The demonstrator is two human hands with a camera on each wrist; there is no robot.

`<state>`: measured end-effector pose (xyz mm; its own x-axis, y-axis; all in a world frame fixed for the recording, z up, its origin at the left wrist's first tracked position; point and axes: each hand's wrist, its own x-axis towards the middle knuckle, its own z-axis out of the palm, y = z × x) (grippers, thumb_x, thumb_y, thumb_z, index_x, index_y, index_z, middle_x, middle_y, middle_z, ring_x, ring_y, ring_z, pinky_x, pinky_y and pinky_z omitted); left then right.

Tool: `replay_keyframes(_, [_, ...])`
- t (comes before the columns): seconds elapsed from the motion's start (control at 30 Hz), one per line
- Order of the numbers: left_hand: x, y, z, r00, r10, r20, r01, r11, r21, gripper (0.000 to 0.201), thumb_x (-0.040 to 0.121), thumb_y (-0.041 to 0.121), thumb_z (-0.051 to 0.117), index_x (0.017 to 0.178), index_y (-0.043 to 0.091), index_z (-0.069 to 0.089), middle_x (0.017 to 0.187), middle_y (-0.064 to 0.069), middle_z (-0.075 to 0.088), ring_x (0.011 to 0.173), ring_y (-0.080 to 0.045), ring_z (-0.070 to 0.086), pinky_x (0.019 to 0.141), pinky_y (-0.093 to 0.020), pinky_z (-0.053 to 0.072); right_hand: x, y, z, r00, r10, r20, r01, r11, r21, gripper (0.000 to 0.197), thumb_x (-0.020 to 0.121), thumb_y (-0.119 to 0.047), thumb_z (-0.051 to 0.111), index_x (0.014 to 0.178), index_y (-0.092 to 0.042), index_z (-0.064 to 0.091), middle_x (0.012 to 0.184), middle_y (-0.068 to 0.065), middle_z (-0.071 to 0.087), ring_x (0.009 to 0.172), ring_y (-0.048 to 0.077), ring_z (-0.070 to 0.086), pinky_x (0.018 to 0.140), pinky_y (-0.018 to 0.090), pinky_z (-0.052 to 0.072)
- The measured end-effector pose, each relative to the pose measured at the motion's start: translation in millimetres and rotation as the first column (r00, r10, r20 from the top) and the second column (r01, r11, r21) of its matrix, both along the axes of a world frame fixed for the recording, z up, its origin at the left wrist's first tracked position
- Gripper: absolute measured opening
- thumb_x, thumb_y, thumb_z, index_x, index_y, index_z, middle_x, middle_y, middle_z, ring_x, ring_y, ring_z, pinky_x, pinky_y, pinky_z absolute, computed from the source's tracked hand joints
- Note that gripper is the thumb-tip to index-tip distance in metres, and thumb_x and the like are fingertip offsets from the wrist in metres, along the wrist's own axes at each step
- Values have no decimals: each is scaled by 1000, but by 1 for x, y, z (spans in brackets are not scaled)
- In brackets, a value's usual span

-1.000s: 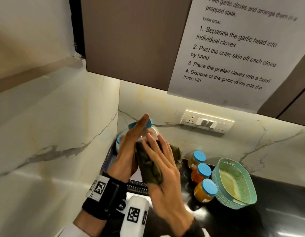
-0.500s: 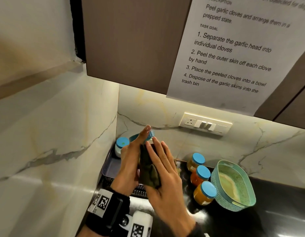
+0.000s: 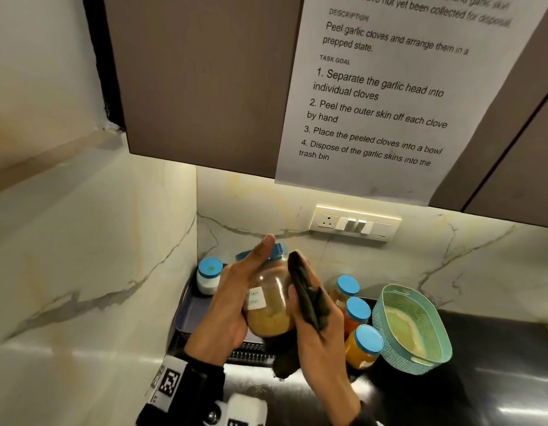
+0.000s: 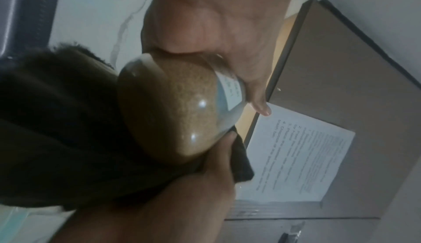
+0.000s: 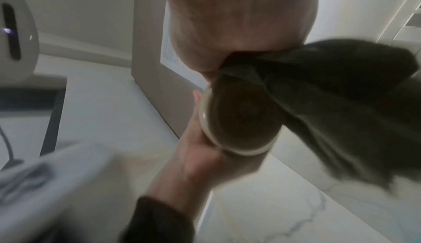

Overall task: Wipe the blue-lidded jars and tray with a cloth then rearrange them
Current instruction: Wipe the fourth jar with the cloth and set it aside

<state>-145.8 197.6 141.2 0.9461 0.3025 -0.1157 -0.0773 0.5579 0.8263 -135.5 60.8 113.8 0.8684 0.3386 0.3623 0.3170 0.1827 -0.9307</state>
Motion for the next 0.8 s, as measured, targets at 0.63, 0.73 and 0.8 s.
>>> replay_keyframes(0.63, [-8, -9, 0, 999, 24, 48, -19, 995, -102, 45, 65, 47, 84, 92, 11, 81, 103, -22, 77, 90, -36, 74, 90, -48, 59, 24, 14, 43, 994, 86, 67, -76, 987, -144, 28, 105, -14, 58, 121, -35, 67, 103, -15, 80, 95, 5, 76, 80, 20, 60])
replay_keyframes(0.73, [-4, 7, 6, 998, 43, 40, -37, 989, -140, 76, 57, 57, 97, 109, 7, 75, 107, -18, 75, 98, -35, 73, 84, -46, 63, 5, 17, 20, 917, 111, 384, 3, 959, -284, 70, 95, 4, 54, 155, -30, 46, 159, -10, 51, 152, 20, 42, 122, 44, 40])
replay_keyframes(0.8, [-5, 15, 5, 995, 89, -41, -92, 993, -77, 97, 51, 64, 95, 119, 1, 69, 108, -17, 74, 104, -34, 72, 85, -45, 63, -8, 16, -10, 837, 109, 537, 101, 933, -345, 70, 94, -5, 53, 159, -29, 39, 168, -13, 36, 162, 23, 19, 128, 53, 24])
